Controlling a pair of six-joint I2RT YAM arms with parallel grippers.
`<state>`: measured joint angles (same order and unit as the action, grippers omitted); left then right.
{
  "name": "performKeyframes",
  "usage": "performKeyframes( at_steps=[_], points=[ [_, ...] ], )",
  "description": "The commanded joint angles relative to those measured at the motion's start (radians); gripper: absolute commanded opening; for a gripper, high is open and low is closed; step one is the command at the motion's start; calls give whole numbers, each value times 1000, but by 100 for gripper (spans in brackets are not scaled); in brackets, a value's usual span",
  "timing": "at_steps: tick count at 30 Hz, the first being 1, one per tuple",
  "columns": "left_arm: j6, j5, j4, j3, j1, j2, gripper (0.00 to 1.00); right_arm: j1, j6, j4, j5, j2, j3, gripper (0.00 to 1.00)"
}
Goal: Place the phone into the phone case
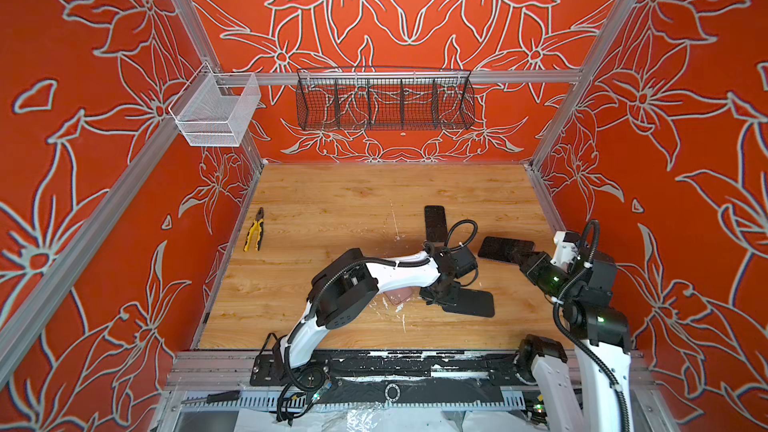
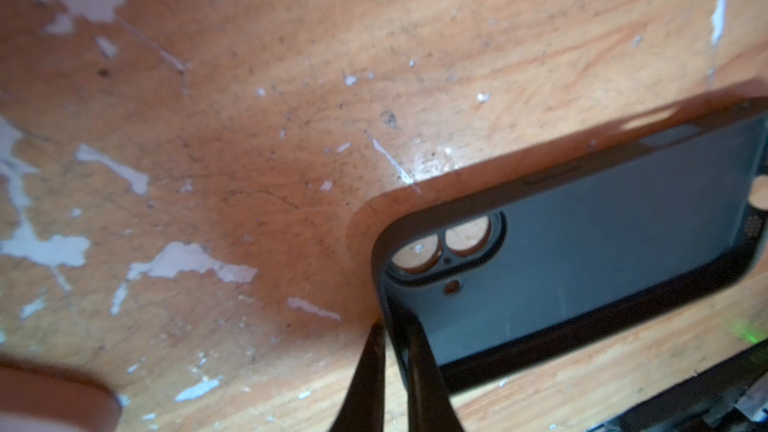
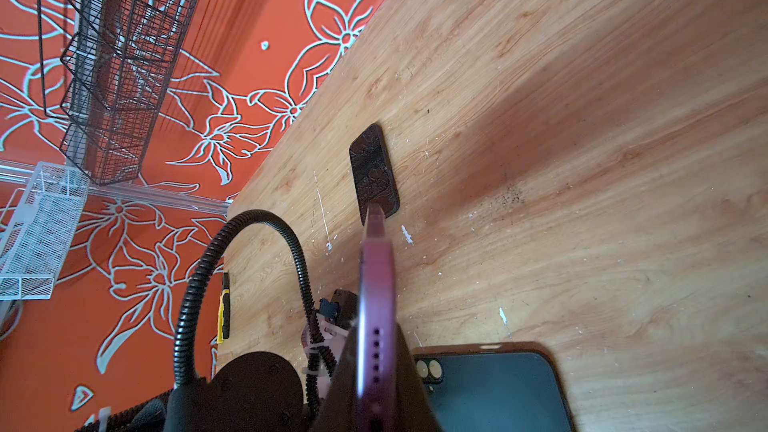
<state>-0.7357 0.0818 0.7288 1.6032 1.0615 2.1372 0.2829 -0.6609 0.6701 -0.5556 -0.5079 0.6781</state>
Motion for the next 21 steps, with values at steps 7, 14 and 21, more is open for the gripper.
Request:
performKeyframes(
  at_steps=[7, 14, 21],
  points=[
    [-48, -159, 93, -15, -33, 36, 0, 4, -5, -37, -19, 20, 22, 0],
    [-43, -184, 89, -81, -109, -26, 0, -1, -2, -88, -84, 19, 7, 0],
    [-33, -223, 92, -142, -199, -101, 0, -19, -11, -180, -222, 11, -27, 0]
  ],
)
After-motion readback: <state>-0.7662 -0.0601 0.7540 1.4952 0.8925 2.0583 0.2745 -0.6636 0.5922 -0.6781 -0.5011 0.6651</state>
